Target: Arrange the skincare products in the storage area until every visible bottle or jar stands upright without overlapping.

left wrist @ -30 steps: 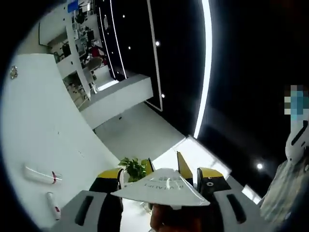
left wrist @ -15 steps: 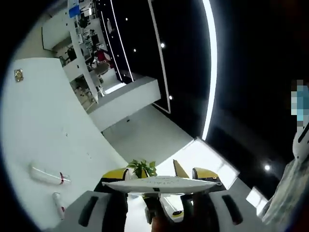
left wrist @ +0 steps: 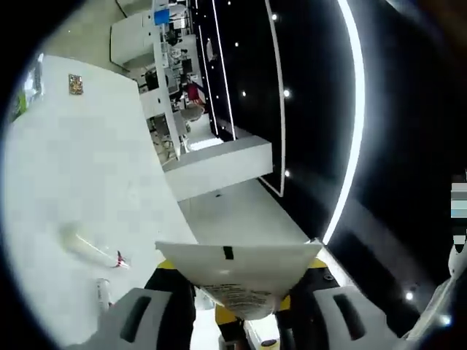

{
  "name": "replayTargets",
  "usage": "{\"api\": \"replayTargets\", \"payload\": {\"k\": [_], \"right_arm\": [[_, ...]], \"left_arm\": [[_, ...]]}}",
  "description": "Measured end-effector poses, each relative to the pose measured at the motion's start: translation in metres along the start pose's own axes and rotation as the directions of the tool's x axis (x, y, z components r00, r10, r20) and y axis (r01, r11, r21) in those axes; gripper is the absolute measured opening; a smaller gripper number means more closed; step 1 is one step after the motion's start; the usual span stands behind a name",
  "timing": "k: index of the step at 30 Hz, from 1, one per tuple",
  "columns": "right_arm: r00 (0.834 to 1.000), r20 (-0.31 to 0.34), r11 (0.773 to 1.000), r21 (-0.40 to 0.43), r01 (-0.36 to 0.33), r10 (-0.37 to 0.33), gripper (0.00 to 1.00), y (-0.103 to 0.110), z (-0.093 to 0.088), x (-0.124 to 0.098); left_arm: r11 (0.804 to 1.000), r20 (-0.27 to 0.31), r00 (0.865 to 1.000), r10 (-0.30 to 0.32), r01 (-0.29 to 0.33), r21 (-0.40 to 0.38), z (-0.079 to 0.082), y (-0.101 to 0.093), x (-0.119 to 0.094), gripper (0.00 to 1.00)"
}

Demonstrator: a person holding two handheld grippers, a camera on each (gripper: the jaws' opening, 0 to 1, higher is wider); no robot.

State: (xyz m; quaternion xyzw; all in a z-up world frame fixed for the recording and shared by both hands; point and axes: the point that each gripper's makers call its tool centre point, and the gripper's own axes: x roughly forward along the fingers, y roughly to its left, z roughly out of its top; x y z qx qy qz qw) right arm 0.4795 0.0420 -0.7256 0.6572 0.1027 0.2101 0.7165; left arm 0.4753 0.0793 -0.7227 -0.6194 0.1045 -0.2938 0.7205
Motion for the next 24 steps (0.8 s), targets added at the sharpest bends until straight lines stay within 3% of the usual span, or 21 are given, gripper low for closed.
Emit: {"api": "replayTargets", "payload": {"k": [3, 6, 11, 14, 20, 22, 24], "right_arm": [[0.999, -0.036, 1.0, 0.019, 0.021, -0.021, 0.26, -0.005, -0.013, -0.003], [0.999, -0.028, 0.999, 0.026, 0.036, -0.036, 0.26, -0.01, -0.009, -0.005], [0.997, -0.026, 0.994, 0.072, 0.078, -0.076, 0.26, -0.025, 0.0, -0.007], [0.997, -0.032, 0.994, 0.078, 0.079, -0.077, 0.27, -0.023, 0.006, -0.004], [0.996, -0.073, 0.994, 0.099, 0.054, -0.046, 0.27, -0.021, 0.011, 0.014], [0.997, -0.083, 0.995, 0.095, 0.016, -0.008, 0.27, -0.014, 0.011, 0.02], [0.995, -0.101, 0.999, 0.053, -0.01, 0.015, 0.27, -0.009, 0.011, 0.023]], "left_arm": [[0.999, 0.035, 0.999, 0.042, -0.041, -0.034, 0.008, 0.007, -0.002, 0.56], [0.998, 0.029, 0.998, 0.049, -0.048, -0.036, 0.005, 0.01, -0.002, 0.55], [0.99, 0.039, 0.991, 0.128, -0.125, -0.063, -0.002, 0.023, 0.006, 0.54], [0.989, 0.037, 0.991, 0.132, -0.129, -0.066, -0.005, 0.024, 0.012, 0.53], [0.983, 0.072, 0.985, 0.16, -0.152, -0.103, 0.007, 0.023, 0.025, 0.5], [0.986, 0.073, 0.988, 0.137, -0.129, -0.11, 0.011, 0.02, 0.028, 0.51], [0.983, 0.048, 0.996, 0.078, -0.069, -0.168, 0.01, 0.014, 0.032, 0.51]]}}
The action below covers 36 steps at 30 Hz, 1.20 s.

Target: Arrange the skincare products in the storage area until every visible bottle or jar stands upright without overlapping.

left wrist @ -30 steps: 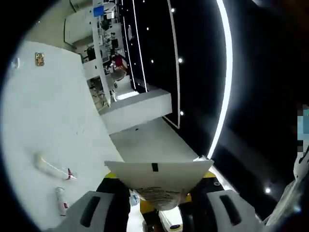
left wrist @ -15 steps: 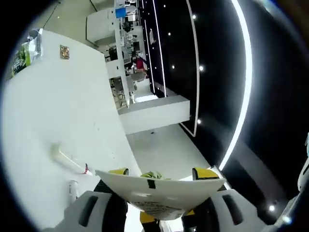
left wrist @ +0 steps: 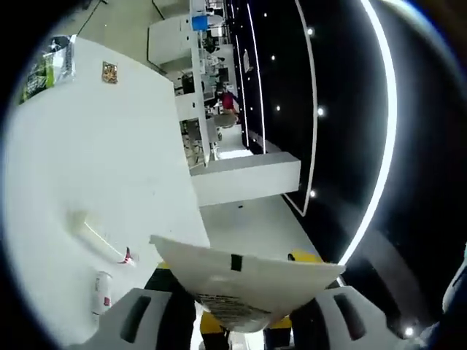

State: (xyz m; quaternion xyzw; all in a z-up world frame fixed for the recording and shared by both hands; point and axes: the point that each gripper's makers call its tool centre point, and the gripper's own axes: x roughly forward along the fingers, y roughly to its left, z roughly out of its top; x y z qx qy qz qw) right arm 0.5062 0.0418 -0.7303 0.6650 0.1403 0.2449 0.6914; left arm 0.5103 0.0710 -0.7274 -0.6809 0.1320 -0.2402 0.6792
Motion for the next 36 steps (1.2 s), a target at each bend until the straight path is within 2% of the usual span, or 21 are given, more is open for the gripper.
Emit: {"api": "replayTargets", "payload": {"k": [2, 4, 5, 8, 12, 14, 15, 17, 19, 21, 23, 24, 25, 26, 28, 30, 36], "right_arm": [[1.0, -0.018, 1.0, 0.004, -0.007, 0.007, 0.27, -0.004, 0.002, 0.002], [1.0, -0.027, 1.0, 0.022, 0.001, -0.001, 0.27, -0.013, 0.004, 0.001], [0.999, -0.033, 0.999, 0.039, 0.001, 0.001, 0.27, -0.015, 0.005, 0.0], [0.999, -0.038, 1.0, 0.014, -0.025, 0.026, 0.27, -0.014, 0.007, 0.0], [0.999, -0.039, 1.0, 0.009, -0.017, 0.017, 0.28, -0.02, 0.008, -0.009], [0.998, -0.055, 0.999, -0.017, -0.044, 0.043, 0.28, -0.016, 0.008, -0.01], [0.996, -0.058, 0.995, -0.055, -0.078, 0.074, 0.28, -0.01, 0.008, -0.009], [0.993, -0.063, 0.99, -0.093, -0.104, 0.098, 0.29, -0.006, 0.009, -0.009], [0.991, -0.092, 0.99, -0.091, -0.106, 0.097, 0.29, -0.006, 0.004, -0.011], [0.988, -0.121, 0.989, -0.101, -0.109, 0.096, 0.28, -0.009, -0.002, -0.012], [0.984, -0.154, 0.984, -0.134, -0.115, 0.094, 0.26, -0.01, -0.007, -0.014], [0.978, -0.18, 0.973, -0.182, -0.14, 0.108, 0.23, -0.005, -0.008, -0.015], [0.979, -0.18, 0.973, -0.192, -0.131, 0.096, 0.21, -0.004, -0.007, -0.015], [0.977, -0.185, 0.975, -0.176, -0.139, 0.106, 0.21, -0.001, -0.006, -0.014], [0.973, -0.184, 0.964, -0.2, -0.177, 0.141, 0.21, 0.006, -0.002, -0.014], [0.973, -0.181, 0.963, -0.2, -0.182, 0.146, 0.21, 0.009, 0.003, -0.011], [0.968, -0.175, 0.963, -0.166, -0.211, 0.181, 0.22, 0.016, 0.007, -0.003]], "left_arm": [[0.995, 0.013, 1.0, 0.02, -0.021, 0.094, -0.001, 0.008, 0.001, 0.51], [0.995, 0.037, 0.998, 0.041, -0.045, 0.094, -0.002, 0.015, 0.002, 0.52], [0.993, 0.033, 0.999, 0.025, -0.029, 0.117, -0.004, 0.015, 0.001, 0.52], [0.996, 0.054, 0.998, 0.033, -0.037, 0.077, -0.002, 0.018, 0.005, 0.51], [0.997, 0.012, 0.997, 0.07, -0.07, 0.015, -0.011, 0.026, 0.005, 0.48], [1.0, 0.029, 0.999, 0.029, -0.029, 0.003, -0.012, 0.02, 0.004, 0.46], [1.0, 0.05, 0.999, -0.015, 0.016, -0.015, -0.011, 0.013, 0.004, 0.45], [1.0, 0.034, 0.999, -0.019, 0.019, -0.006, -0.013, 0.014, 0.001, 0.39], [0.999, 0.039, 0.999, -0.031, 0.03, 0.033, -0.012, 0.013, 0.001, 0.37], [0.999, 0.058, 0.998, -0.031, 0.03, 0.019, -0.008, 0.015, 0.001, 0.33], [1.0, 0.077, 0.997, -0.02, 0.02, -0.004, -0.007, 0.015, 0.003, 0.25], [1.0, 0.077, 0.997, -0.015, 0.015, 0.0, -0.006, 0.014, 0.004, 0.18], [0.999, 0.078, 0.996, -0.047, 0.048, -0.013, -0.003, 0.009, 0.004, 0.14], [0.998, 0.078, 0.995, -0.065, 0.065, -0.003, -0.002, 0.004, 0.006, 0.13], [0.995, 0.065, 0.993, -0.102, 0.1, 0.028, -0.007, -0.007, 0.012, 0.12], [0.994, 0.063, 0.992, -0.109, 0.108, 0.019, -0.008, -0.011, 0.018, 0.12], [0.987, 0.037, 0.989, -0.142, 0.138, 0.086, -0.004, -0.027, 0.025, 0.11]]}}
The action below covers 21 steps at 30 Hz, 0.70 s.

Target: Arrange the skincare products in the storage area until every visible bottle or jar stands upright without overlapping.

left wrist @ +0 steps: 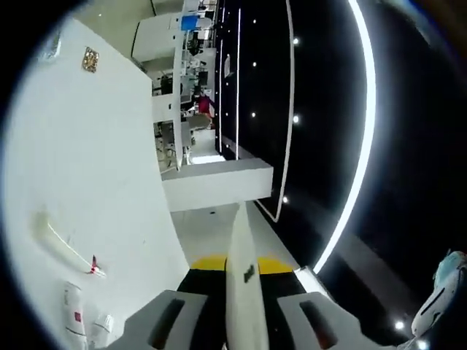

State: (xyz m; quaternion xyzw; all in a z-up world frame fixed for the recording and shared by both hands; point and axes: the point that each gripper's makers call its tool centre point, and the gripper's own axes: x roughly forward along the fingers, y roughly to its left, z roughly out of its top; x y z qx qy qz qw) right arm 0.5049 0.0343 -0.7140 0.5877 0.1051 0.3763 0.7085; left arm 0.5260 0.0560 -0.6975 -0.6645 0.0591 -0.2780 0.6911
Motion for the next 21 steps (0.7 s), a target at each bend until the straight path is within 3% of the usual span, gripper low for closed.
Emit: {"api": "replayTargets", "payload": {"k": [4, 9, 14, 16, 20, 21], "right_arm": [[0.998, -0.055, 0.999, 0.044, 0.018, -0.016, 0.23, -0.002, -0.007, 0.007], [0.994, -0.106, 0.999, 0.033, 0.015, -0.011, 0.23, -0.003, -0.014, 0.002], [0.987, -0.135, 0.996, 0.008, 0.091, -0.089, 0.3, -0.021, -0.012, -0.01], [0.976, -0.18, 0.991, 0.017, 0.131, -0.126, 0.37, -0.03, -0.019, -0.017], [0.951, -0.237, 0.978, -0.102, 0.179, -0.199, 0.45, -0.045, -0.025, -0.033], [0.932, -0.294, 0.975, -0.137, 0.178, -0.211, 0.45, -0.047, -0.03, -0.041]], "left_arm": [[1.0, -0.004, 1.0, 0.007, -0.007, 0.02, 0.007, -0.002, -0.003, 0.11], [0.999, 0.009, 1.0, 0.015, -0.016, 0.044, 0.02, -0.003, -0.009, 0.11], [0.993, 0.03, 0.998, 0.063, -0.065, 0.099, 0.039, 0.01, -0.022, 0.11], [0.989, 0.04, 0.995, 0.093, -0.097, 0.114, 0.05, 0.021, -0.031, 0.11], [0.97, 0.005, 0.989, 0.15, -0.149, 0.192, 0.057, 0.037, -0.046, 0.11], [0.954, -0.031, 0.987, 0.155, -0.142, 0.263, 0.056, 0.039, -0.051, 0.11]]}}
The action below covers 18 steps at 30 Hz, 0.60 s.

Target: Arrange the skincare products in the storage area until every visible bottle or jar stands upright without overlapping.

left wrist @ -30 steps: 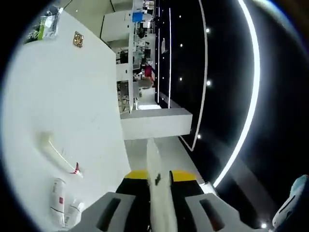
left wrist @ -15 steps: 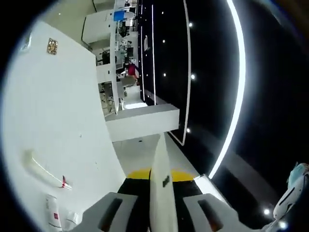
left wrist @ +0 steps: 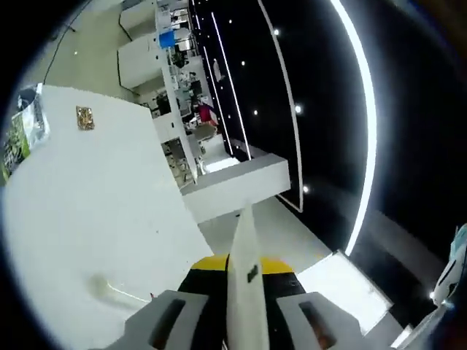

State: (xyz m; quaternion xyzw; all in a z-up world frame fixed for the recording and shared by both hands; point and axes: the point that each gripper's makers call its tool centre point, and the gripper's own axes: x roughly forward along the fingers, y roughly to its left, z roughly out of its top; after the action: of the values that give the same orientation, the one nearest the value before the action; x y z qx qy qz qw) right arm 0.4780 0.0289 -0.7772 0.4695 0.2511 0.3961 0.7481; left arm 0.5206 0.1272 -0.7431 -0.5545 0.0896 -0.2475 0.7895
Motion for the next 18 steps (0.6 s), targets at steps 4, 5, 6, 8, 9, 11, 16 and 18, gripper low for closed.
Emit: {"api": "replayTargets", "payload": {"k": [4, 5, 6, 8, 9, 11, 16, 18], "right_arm": [[0.993, -0.09, 0.992, -0.114, 0.06, -0.07, 0.53, -0.012, -0.013, -0.014], [0.99, -0.115, 0.987, -0.148, 0.067, -0.085, 0.54, -0.014, -0.017, -0.016], [0.979, -0.163, 0.977, -0.192, 0.088, -0.12, 0.55, -0.02, -0.026, -0.021], [0.967, -0.212, 0.964, -0.252, 0.083, -0.139, 0.57, -0.021, -0.037, -0.026], [0.969, -0.209, 0.957, -0.281, 0.073, -0.135, 0.6, -0.018, -0.038, -0.026], [0.968, -0.221, 0.95, -0.31, 0.047, -0.12, 0.62, -0.012, -0.041, -0.026], [0.94, -0.31, 0.902, -0.432, -0.004, -0.144, 0.64, -0.007, -0.057, -0.029], [0.931, -0.322, 0.879, -0.476, -0.003, -0.171, 0.67, -0.01, -0.059, -0.029]], "left_arm": [[0.995, -0.122, 0.992, 0.02, -0.007, 0.104, -0.019, 0.002, -0.011, 0.11], [0.993, -0.15, 0.988, 0.027, -0.009, 0.12, -0.025, 0.002, -0.015, 0.11], [0.991, -0.169, 0.985, 0.034, -0.012, 0.131, -0.03, 0.003, -0.017, 0.11], [0.987, -0.216, 0.975, 0.042, -0.007, 0.161, -0.041, 0.004, -0.021, 0.11], [0.985, -0.233, 0.971, 0.048, -0.007, 0.172, -0.044, 0.005, -0.022, 0.11], [0.979, -0.282, 0.958, 0.059, -0.001, 0.203, -0.054, 0.006, -0.025, 0.11], [0.967, -0.385, 0.921, 0.067, 0.034, 0.251, -0.076, 0.006, -0.028, 0.11], [0.951, -0.429, 0.9, 0.082, 0.057, 0.303, -0.084, 0.007, -0.03, 0.11]]}}
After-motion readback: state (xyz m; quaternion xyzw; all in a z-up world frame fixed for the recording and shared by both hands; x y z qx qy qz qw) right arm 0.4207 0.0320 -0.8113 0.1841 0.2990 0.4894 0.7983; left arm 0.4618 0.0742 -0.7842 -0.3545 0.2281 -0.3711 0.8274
